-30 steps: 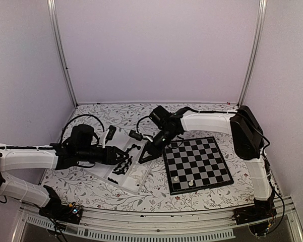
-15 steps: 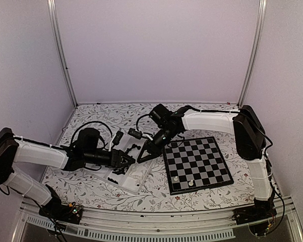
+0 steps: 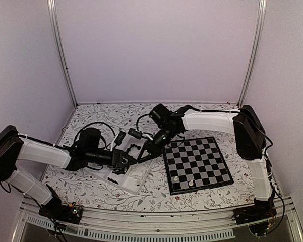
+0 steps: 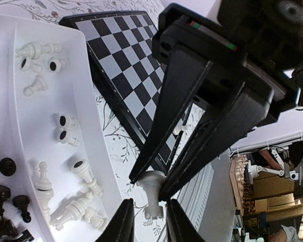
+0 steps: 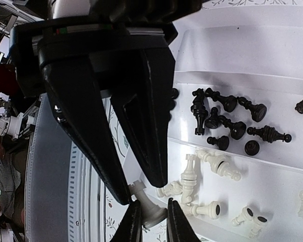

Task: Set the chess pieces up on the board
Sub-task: Place the chess piece on the chessboard.

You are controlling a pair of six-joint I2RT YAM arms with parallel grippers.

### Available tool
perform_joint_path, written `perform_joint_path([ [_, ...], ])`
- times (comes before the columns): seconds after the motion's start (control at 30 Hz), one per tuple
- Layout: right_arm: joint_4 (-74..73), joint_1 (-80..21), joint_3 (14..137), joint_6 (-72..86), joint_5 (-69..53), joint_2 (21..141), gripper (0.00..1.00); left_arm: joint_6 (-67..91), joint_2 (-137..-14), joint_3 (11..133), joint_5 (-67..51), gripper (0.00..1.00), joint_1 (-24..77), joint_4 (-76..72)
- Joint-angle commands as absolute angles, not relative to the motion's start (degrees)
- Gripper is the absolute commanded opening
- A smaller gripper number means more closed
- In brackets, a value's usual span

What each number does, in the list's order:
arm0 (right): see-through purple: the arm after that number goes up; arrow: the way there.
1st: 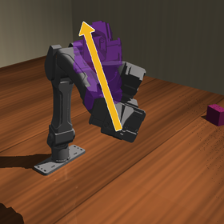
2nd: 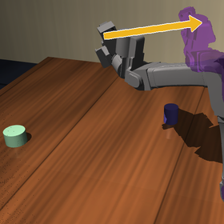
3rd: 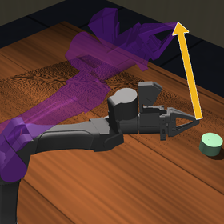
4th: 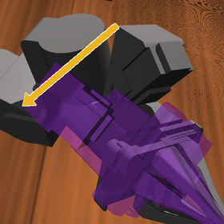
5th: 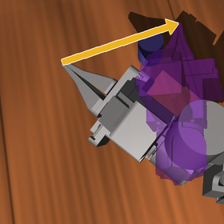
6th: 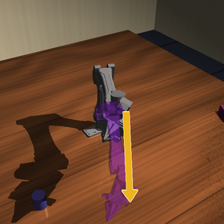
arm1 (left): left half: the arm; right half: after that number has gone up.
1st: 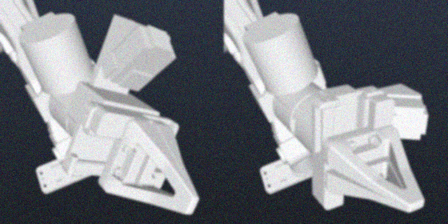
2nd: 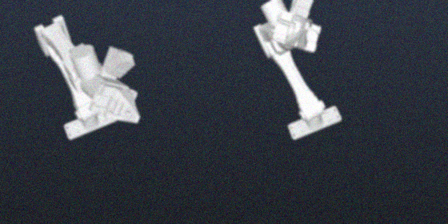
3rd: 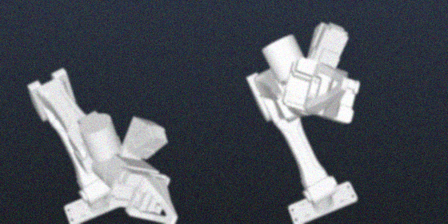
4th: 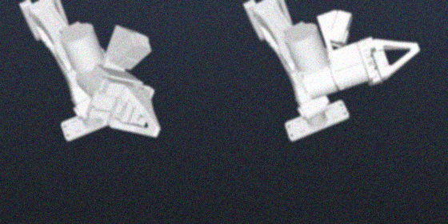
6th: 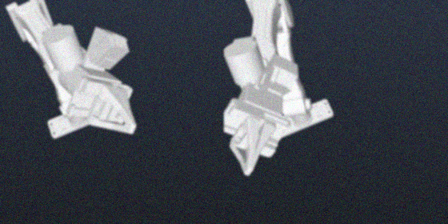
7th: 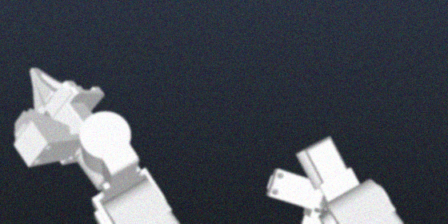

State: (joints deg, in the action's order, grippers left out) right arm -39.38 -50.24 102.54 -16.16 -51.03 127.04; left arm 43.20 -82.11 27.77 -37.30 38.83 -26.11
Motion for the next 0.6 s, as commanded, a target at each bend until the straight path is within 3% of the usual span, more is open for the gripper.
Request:
perform_joint_path([
  [0.0,-38.76,-50.36,101.79,-15.91,-51.77,124.19,0.14,43.51,-83.09,29.39,-38.8,0.23,38.23,-28.51],
  [0.13,-38.76,-50.36,101.7,-16.0,-51.65,124.03,0.16,43.66,-83.72,30.18,-39.15,0.15,38.32,-28.63],
  [0.33,-39.11,-49.58,97.46,-18.49,-44.17,118.57,0.46,40.26,-83.98,35.48,-37.58,0.1,39.31,-19.06],
  [0.43,-39.07,-46.29,92.53,-21.38,-40.98,112.04,0.54,34.81,-84.92,41.46,-35.33,0.09,40.52,-8.51],
  [0.57,-38.7,-38.38,84.56,-23.92,-39.47,103.31,0.58,27.11,-88.52,51.3,-31.9,0.08,42.69,7.12],
])
